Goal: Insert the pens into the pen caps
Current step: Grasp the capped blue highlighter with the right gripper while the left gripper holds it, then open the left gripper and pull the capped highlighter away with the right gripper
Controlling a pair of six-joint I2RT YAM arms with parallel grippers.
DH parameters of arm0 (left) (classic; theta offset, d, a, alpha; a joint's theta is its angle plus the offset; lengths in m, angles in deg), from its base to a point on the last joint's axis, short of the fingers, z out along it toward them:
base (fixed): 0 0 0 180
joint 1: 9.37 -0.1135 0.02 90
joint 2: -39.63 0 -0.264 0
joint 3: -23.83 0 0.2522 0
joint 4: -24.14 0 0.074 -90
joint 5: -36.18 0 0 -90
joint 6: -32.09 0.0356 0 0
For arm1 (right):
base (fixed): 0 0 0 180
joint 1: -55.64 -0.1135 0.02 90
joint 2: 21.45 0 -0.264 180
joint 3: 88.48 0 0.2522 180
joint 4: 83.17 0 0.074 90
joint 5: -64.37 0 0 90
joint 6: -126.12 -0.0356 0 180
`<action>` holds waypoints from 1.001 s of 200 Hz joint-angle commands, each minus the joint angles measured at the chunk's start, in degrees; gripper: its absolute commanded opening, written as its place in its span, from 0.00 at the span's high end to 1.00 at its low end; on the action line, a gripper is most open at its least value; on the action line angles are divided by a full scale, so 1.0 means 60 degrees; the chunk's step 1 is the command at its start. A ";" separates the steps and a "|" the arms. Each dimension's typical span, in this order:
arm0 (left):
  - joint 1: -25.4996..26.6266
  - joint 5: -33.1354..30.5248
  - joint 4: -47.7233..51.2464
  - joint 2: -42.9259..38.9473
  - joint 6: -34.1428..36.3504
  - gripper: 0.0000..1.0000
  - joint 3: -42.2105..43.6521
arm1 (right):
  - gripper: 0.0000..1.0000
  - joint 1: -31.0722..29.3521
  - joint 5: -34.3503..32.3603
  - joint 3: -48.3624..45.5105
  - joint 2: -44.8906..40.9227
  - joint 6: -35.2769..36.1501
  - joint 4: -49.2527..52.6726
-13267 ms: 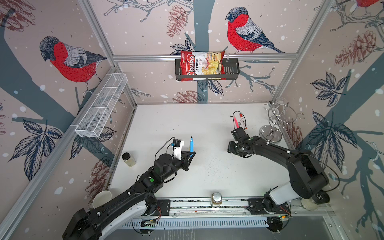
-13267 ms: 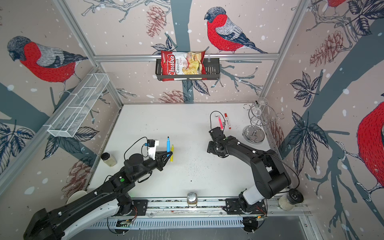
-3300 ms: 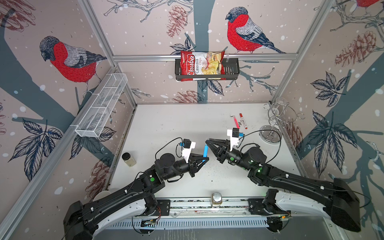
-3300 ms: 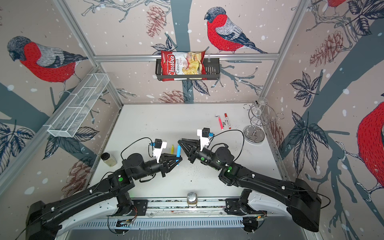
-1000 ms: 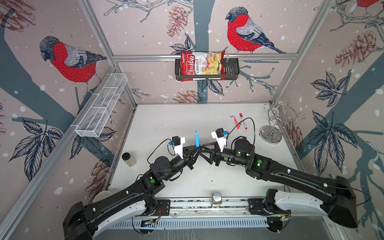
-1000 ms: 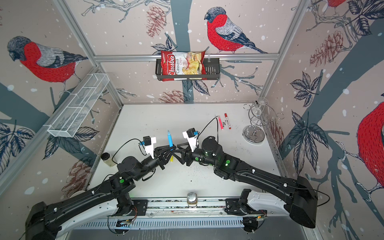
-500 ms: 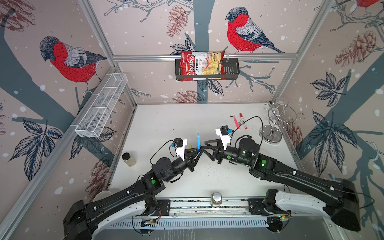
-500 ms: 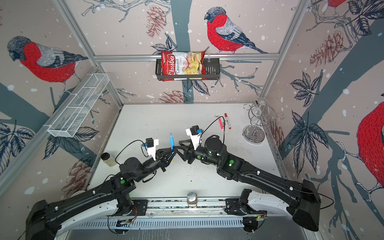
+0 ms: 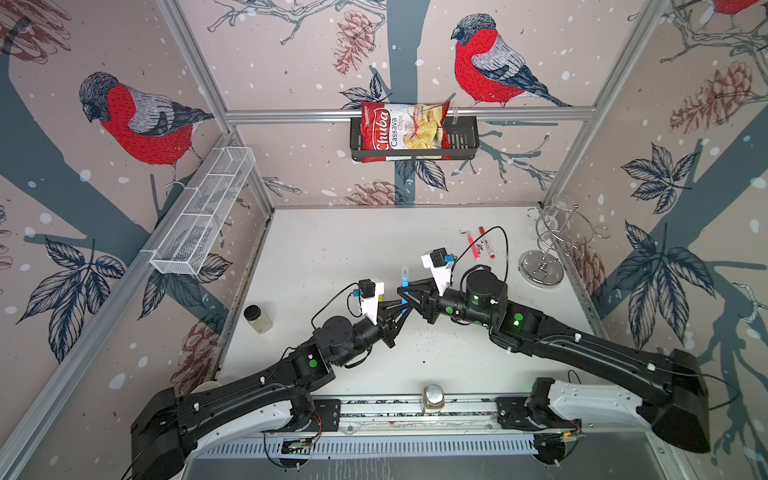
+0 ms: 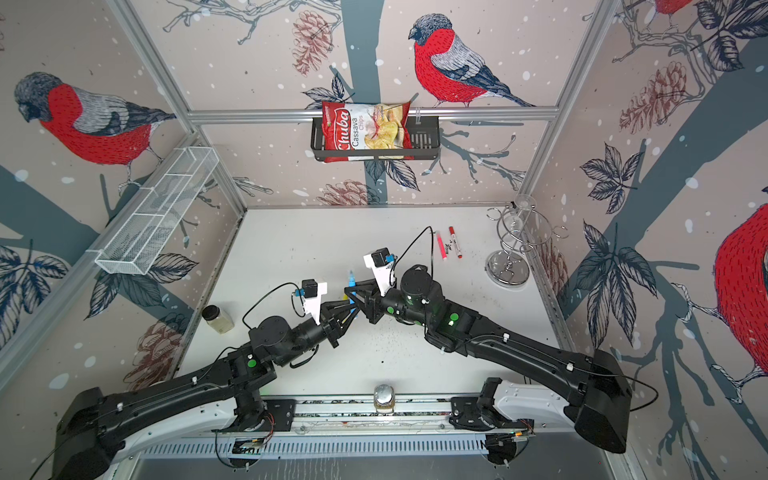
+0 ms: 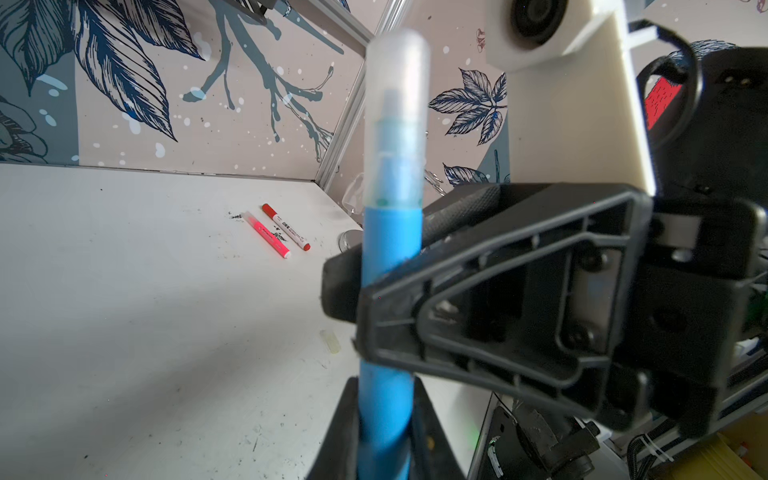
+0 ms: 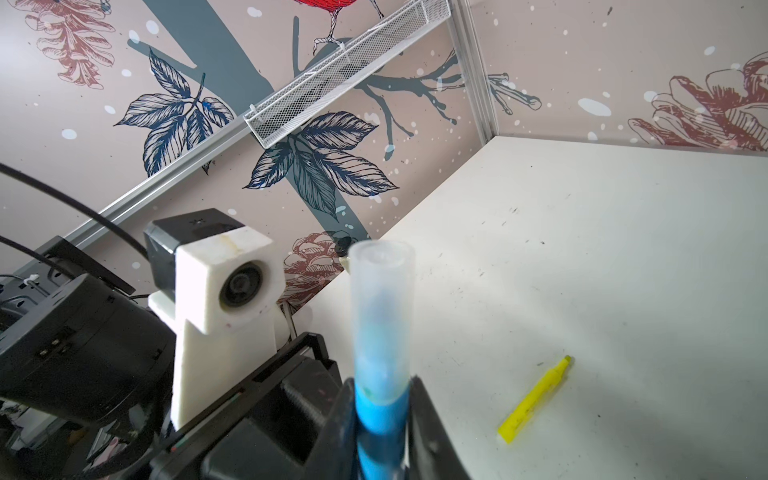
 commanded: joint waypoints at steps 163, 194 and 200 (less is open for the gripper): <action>0.0031 -0.0377 -0.0024 -0.0143 0.0138 0.88 -0.0063 | 0.98 0.0110 -0.0434 0.0431 0.0602 -0.0382 0.1253; 0.0032 -0.0713 0.0692 -0.0294 0.0168 0.54 -0.0180 | 1.00 0.0624 -0.0904 0.0623 0.0779 -0.0741 0.1842; 0.0032 -0.0765 0.0849 -0.0315 0.0168 0.52 -0.0193 | 1.00 0.0755 -0.0890 0.0650 0.0815 -0.0781 0.1939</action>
